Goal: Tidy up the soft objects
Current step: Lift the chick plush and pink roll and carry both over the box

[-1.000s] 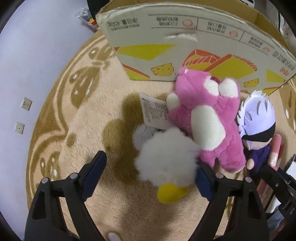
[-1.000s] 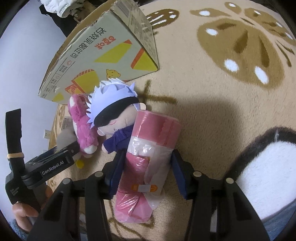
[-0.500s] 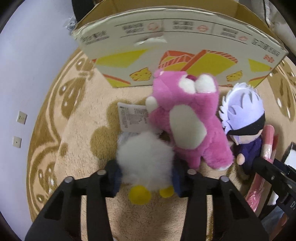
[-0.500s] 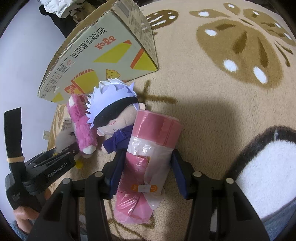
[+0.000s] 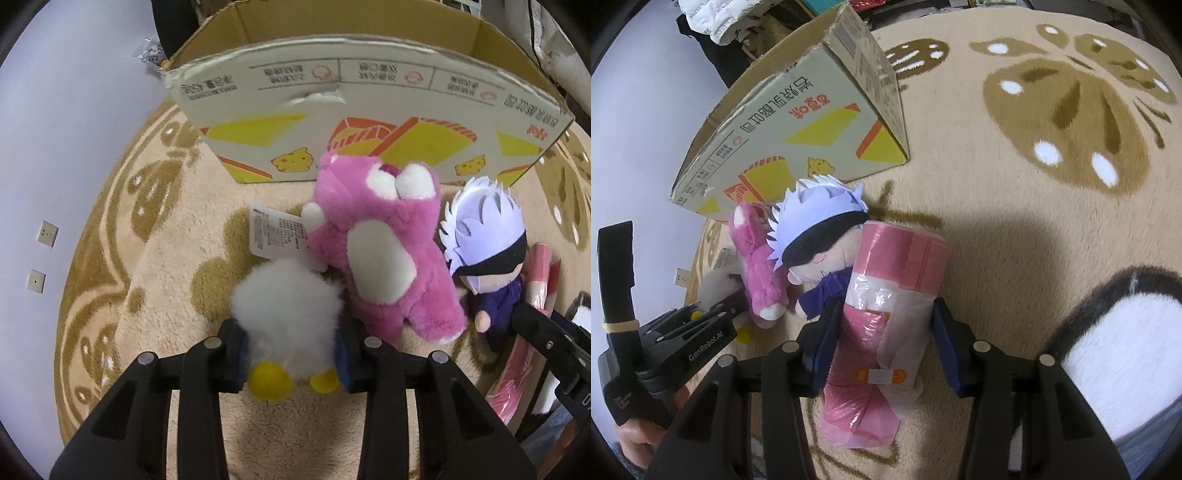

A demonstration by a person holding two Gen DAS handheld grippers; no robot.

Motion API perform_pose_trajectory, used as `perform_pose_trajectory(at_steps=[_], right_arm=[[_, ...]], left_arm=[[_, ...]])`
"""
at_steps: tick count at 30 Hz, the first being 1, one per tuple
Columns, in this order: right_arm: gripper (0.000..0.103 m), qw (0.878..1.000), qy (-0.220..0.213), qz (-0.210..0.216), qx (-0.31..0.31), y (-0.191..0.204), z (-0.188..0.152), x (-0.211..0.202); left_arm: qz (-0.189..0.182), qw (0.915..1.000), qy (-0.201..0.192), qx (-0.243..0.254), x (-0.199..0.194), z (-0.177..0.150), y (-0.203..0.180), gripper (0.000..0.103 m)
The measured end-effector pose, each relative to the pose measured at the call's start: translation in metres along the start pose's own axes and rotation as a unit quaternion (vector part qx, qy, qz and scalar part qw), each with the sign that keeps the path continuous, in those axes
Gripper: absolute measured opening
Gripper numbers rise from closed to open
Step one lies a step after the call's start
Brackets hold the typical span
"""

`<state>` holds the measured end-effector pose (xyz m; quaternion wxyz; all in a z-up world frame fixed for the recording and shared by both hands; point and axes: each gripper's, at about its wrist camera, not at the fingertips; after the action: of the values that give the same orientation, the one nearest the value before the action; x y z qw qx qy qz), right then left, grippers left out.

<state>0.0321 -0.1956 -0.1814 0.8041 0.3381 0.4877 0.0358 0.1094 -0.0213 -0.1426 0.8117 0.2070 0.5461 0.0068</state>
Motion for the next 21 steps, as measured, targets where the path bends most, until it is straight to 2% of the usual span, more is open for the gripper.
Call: perform_pose_trajectory(at_steps=[8,21], right_arm=[[0.051,1.0,-0.023,-0.001,-0.001,0.003,0.006,-0.01],[0.05,0.998,-0.056,0.002,-0.028,0.017,0.008,-0.031]], left_arm=[[-0.011,0.9998,-0.003,-0.017,-0.004,0.0,0.007,0.032],[-0.003,0.9984,-0.023,-0.052,-0.015,0.003,0.021,0.031]])
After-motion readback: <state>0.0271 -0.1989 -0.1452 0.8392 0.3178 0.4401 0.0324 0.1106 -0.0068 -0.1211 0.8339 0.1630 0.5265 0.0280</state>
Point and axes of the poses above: each gripper's, at about its wrist camera, not at the fingertips, and x roughly the way its jaws point, y to its left, z to its top, and after that the axes turned 11 degrees about z, right-handed
